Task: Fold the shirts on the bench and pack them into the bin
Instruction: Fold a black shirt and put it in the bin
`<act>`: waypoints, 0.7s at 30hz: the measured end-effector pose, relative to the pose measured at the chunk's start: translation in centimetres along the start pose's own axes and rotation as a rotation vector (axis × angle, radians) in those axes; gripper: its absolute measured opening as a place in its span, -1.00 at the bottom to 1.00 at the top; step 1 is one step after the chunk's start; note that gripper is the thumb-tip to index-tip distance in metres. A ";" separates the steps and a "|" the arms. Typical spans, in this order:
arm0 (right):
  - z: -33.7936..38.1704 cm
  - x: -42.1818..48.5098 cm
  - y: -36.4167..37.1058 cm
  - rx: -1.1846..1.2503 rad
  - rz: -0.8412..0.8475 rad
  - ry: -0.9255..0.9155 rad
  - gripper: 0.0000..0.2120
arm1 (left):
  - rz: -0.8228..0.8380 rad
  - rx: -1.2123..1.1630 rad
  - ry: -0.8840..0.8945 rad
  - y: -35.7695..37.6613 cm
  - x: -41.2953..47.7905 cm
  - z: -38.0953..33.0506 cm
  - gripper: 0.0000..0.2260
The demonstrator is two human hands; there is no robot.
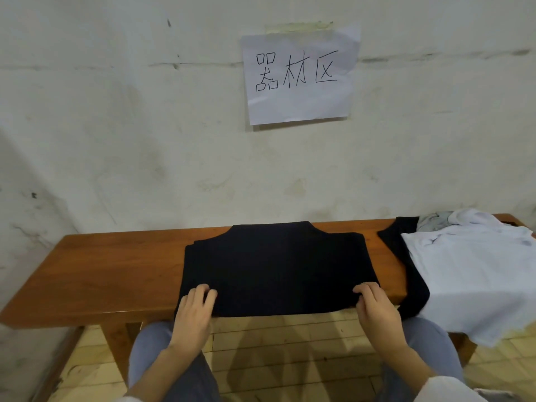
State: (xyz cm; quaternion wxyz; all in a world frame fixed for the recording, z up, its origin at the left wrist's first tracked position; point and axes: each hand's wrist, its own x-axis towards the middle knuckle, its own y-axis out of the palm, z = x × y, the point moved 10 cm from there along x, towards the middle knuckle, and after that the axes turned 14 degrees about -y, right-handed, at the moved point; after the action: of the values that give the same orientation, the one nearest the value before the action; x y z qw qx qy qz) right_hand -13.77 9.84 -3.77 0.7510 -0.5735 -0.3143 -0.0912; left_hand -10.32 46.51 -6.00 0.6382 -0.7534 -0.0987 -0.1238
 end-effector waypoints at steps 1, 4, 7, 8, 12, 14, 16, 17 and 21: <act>-0.2 -0.1 -0.1 -0.014 0.002 -0.029 -0.81 | 0.011 0.002 -0.018 -0.2 0.1 0.5 -0.42; -1.0 -0.6 0.3 -0.003 0.032 -0.042 -0.79 | 0.045 -0.045 -0.072 -1.1 0.6 1.3 -0.60; 0.5 -1.3 1.6 0.009 0.157 -0.116 -0.56 | 0.089 -0.128 -0.153 -1.7 1.1 1.7 -0.81; 1.2 -1.7 2.6 -0.022 0.241 -0.139 -0.45 | 0.103 -0.126 -0.164 -1.7 1.2 1.7 -0.86; 0.8 -3.5 6.4 -0.075 0.472 0.041 -0.16 | 0.138 -0.129 -0.202 -1.6 1.0 2.1 -0.93; 0.5 -3.3 6.5 -0.106 0.410 0.097 -0.27 | 0.130 -0.160 -0.232 -1.9 0.9 2.4 -0.92; 1.2 -2.6 5.1 -0.126 0.236 0.075 -0.44 | 0.136 -0.181 -0.243 -2.2 0.9 2.6 -0.90; 1.3 -2.5 4.6 -0.074 0.178 0.105 -0.50 | 0.152 -0.177 -0.242 -2.0 0.8 2.7 -0.86; -2.3 -6.2 2.5 0.419 -0.129 0.878 -0.79 | 0.202 -0.070 -0.130 -1.1 0.2 2.0 -0.58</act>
State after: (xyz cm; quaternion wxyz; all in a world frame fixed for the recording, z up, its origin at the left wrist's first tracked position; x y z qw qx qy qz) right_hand -16.56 7.15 -9.72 0.9047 -0.2968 -0.0144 -0.3054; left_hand -10.32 48.70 -5.22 0.6130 -0.7877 -0.0591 -0.0130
